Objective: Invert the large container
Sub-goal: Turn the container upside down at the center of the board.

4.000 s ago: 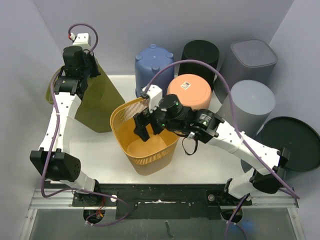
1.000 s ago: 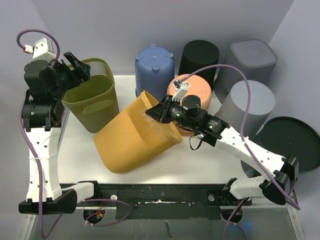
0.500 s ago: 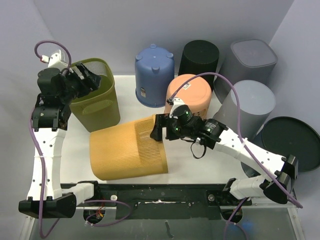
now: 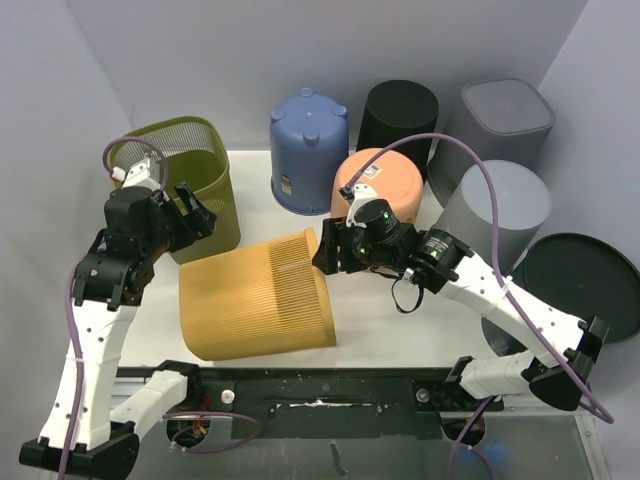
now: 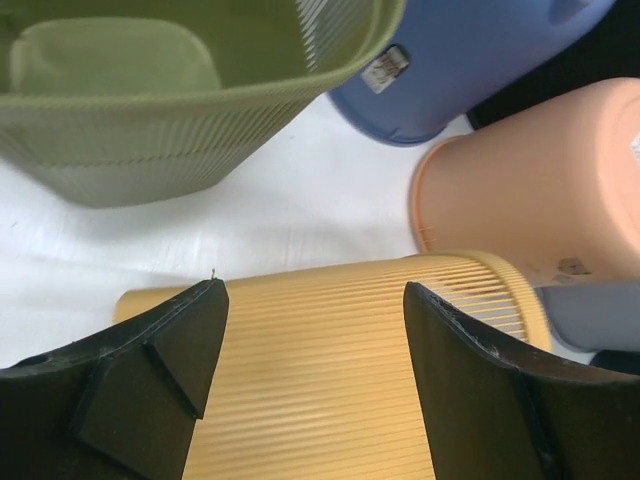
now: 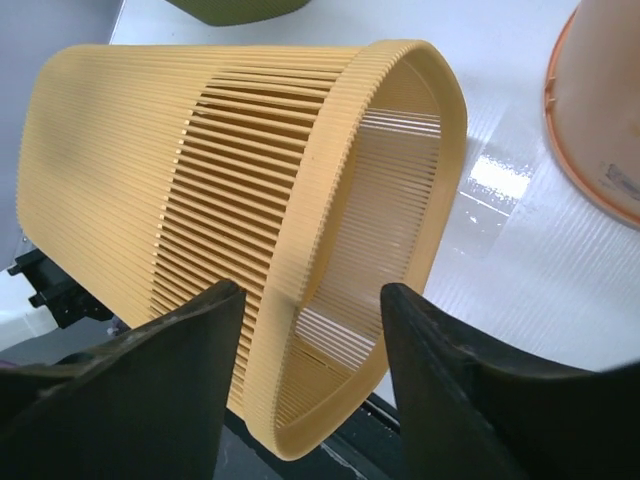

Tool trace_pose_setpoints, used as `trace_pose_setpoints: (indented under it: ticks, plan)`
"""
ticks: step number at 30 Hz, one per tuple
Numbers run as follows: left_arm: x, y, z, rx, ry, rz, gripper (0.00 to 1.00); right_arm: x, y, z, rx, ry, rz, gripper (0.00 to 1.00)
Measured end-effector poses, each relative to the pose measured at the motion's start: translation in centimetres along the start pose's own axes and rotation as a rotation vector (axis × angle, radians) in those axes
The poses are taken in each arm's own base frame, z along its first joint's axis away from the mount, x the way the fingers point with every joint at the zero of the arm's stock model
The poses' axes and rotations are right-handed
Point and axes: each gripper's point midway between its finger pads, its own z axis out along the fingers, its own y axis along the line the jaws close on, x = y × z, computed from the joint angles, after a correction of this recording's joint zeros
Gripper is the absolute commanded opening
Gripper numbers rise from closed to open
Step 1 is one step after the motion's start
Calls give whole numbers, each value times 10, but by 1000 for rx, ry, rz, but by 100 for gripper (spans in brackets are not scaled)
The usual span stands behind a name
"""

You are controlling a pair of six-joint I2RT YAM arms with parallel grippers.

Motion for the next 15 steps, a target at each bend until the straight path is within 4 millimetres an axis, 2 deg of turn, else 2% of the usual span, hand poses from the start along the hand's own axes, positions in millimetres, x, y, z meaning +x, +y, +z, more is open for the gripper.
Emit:
trace_pose_setpoints:
  ticks: [11, 15]
  plan:
    - [41, 69, -44, -312, 71, -30, 72, 9, 1, 17, -1, 53, -28, 52]
    - [60, 92, -52, -402, 86, -56, 72, 6, 3, 19, -5, 56, -47, 39]
